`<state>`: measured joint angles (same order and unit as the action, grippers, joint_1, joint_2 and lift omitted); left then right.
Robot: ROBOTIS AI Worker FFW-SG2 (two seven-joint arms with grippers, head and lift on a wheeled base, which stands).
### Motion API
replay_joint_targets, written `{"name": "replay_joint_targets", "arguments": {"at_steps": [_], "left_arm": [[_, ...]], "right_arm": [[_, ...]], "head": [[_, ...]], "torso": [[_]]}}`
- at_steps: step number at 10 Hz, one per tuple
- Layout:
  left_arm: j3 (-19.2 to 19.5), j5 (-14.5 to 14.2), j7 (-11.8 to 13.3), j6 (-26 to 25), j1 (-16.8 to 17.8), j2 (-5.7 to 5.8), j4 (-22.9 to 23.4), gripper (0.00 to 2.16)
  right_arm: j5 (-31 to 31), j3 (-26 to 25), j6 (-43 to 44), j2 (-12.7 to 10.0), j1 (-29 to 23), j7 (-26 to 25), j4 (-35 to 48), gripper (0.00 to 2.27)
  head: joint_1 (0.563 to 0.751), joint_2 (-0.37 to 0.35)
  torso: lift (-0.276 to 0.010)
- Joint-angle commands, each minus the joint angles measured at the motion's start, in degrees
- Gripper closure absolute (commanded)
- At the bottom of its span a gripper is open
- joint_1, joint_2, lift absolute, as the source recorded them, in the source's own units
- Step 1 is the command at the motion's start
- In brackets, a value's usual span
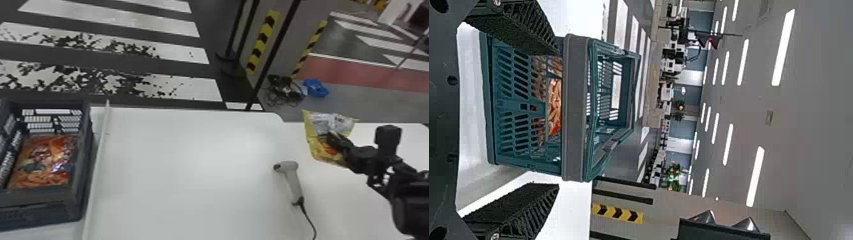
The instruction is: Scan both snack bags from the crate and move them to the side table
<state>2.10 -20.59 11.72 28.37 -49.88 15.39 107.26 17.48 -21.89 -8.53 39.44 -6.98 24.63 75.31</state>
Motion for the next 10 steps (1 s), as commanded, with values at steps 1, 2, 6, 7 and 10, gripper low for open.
{"name": "replay_joint_targets", "arguments": {"at_steps": [1, 2, 6, 7, 10], "left_arm": [[-0.08, -0.42, 0.15, 0.32, 0.58, 0.08, -0.47, 0.04], [-0.08, -0.77, 0.24, 0.50, 0.75, 0.26, -0.47, 0.04], [-0.08, -3.58, 1.03, 2.96, 1.81, 1.84, -2.67, 0.04], [-0.17, -4.11, 1.29, 3.84, 2.16, 2.10, -3.55, 0.04], [-0.52, -4.72, 1.73, 4.54, 2.51, 2.54, -3.81, 0.04]], "right_arm": [[-4.38, 1.42, 4.35, 1.51, 3.64, -0.37, -6.84, 2.24], [-6.49, 3.35, 5.58, 2.74, 5.75, -1.95, -11.32, 2.24], [-16.60, 10.03, 16.47, 4.06, 13.13, -4.85, -27.67, 2.24], [-18.35, 11.17, 16.47, 4.15, 13.57, -5.29, -29.08, 2.24], [-20.64, 12.67, 12.43, 4.15, 13.57, -6.00, -30.92, 2.24]], "head": [[0.695, -0.350], [0.695, -0.350], [0.695, -0.350], [0.695, -0.350], [0.695, -0.350]], "torso": [[-0.095], [-0.095], [-0.095], [-0.095], [-0.095]]}}
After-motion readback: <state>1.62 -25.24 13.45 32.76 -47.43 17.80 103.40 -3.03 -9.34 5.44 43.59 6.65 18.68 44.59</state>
